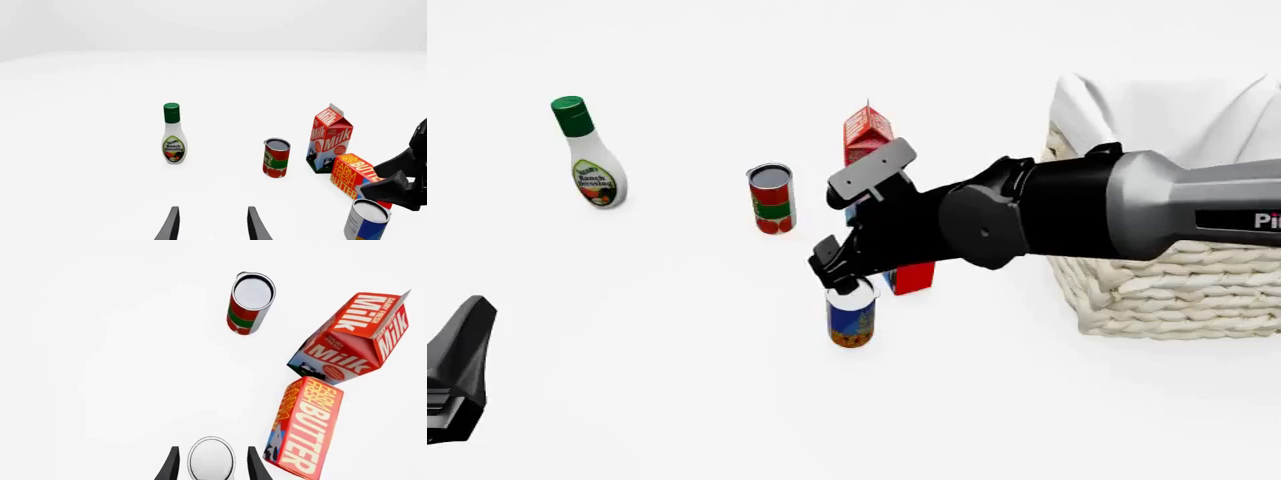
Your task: Pick the alphabet soup and place it in the basket.
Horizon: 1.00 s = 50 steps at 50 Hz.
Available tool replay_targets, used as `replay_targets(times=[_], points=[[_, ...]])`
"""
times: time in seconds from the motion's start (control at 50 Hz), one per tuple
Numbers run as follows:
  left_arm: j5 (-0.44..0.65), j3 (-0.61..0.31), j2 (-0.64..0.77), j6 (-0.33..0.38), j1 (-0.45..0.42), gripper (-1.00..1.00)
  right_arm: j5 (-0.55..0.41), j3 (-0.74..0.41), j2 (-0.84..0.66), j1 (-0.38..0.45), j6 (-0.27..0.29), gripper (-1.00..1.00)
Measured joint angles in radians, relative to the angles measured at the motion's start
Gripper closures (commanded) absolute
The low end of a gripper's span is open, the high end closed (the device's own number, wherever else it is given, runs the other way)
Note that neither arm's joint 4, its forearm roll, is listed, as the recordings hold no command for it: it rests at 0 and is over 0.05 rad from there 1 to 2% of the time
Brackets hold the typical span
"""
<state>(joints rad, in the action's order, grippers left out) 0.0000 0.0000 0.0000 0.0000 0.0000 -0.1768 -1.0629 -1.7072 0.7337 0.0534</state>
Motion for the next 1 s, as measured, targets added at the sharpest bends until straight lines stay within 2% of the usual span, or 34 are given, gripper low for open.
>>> replay_targets(times=[0.54, 1.0], points=[[0.000, 0.000, 0.000, 0.000, 0.000, -1.00, 0.031, 0.003, -0.063, -0.027, 0.043, -1.00], [0.000, 0.000, 0.000, 0.000, 0.000, -1.00, 0.031, 0.027, -0.048, -0.007, 0.029, -1.00]])
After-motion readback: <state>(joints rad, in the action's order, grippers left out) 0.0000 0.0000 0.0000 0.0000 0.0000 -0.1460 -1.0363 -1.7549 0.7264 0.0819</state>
